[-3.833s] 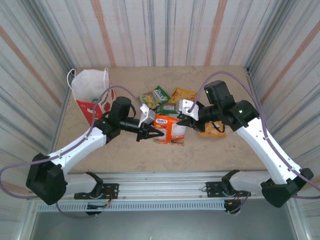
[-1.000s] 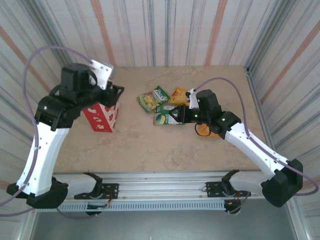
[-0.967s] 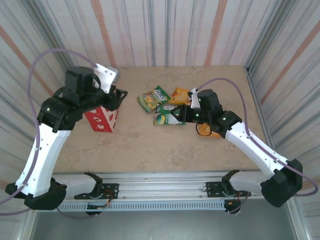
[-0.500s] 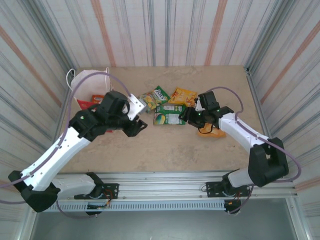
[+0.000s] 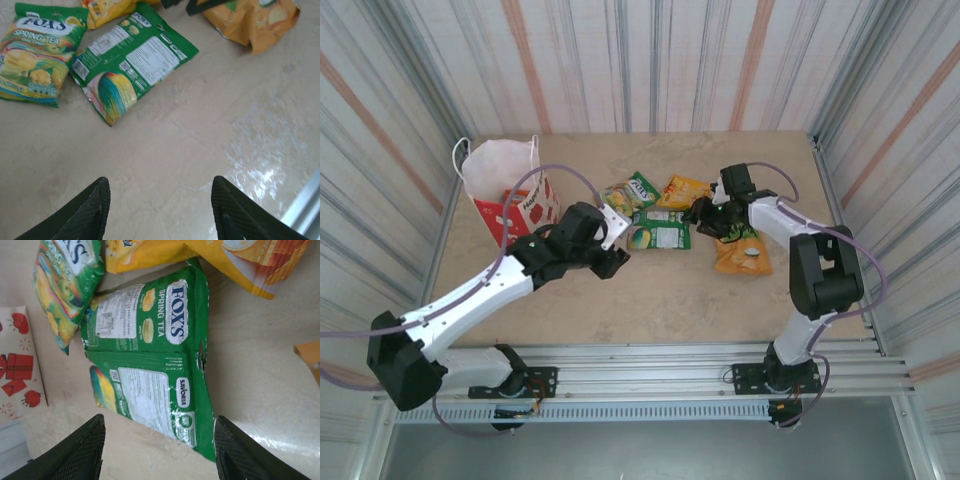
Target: Place the snacks into the paper bag
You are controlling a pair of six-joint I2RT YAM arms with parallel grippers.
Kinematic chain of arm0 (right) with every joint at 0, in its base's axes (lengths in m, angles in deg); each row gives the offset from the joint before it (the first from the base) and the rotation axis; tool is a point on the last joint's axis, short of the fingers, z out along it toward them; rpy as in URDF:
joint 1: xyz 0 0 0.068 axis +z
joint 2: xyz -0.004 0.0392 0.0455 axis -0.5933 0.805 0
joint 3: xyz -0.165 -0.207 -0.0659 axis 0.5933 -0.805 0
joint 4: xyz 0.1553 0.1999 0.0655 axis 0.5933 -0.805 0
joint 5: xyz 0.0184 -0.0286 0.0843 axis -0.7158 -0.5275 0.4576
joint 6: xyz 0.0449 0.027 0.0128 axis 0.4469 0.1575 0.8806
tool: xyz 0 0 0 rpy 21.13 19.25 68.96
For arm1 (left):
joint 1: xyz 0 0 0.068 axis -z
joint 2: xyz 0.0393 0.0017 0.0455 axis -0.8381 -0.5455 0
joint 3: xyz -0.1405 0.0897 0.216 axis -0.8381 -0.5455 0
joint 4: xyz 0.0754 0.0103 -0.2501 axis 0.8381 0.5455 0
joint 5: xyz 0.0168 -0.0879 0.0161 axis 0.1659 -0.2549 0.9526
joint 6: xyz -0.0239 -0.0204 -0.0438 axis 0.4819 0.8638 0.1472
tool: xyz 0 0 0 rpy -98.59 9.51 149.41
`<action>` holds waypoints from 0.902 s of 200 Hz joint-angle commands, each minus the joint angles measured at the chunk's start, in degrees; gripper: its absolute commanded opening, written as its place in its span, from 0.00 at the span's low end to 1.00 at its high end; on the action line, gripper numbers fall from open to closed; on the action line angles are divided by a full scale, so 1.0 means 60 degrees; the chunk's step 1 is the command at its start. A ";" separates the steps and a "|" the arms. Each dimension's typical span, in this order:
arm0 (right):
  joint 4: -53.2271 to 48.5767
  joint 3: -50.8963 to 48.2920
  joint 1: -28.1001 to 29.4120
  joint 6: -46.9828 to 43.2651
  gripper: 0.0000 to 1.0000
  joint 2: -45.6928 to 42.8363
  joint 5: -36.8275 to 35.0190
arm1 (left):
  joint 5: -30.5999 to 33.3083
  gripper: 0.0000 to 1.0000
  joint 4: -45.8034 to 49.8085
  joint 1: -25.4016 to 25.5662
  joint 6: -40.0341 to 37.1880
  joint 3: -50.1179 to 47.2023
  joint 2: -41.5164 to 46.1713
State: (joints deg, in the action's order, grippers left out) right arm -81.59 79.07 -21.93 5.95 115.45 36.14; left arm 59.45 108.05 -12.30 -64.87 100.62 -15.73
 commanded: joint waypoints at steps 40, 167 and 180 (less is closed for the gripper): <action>0.0555 0.0525 -0.0183 -0.0304 0.58 0.1266 0.1109 | -0.0094 0.59 -0.0782 0.0023 0.0336 0.0111 -0.0793; 0.2118 0.0820 0.0115 -0.0474 0.47 0.2919 0.2178 | -0.1061 0.59 -0.1712 -0.0617 0.1042 -0.0667 -0.0606; 0.2252 0.0821 0.0201 -0.0475 0.34 0.2986 0.2217 | -0.1074 0.59 -0.1668 -0.0614 0.1056 -0.0657 -0.0593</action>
State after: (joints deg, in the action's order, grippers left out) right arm -69.55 82.94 -22.04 4.15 131.28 47.55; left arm 54.40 98.60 -15.60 -59.48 97.23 -20.54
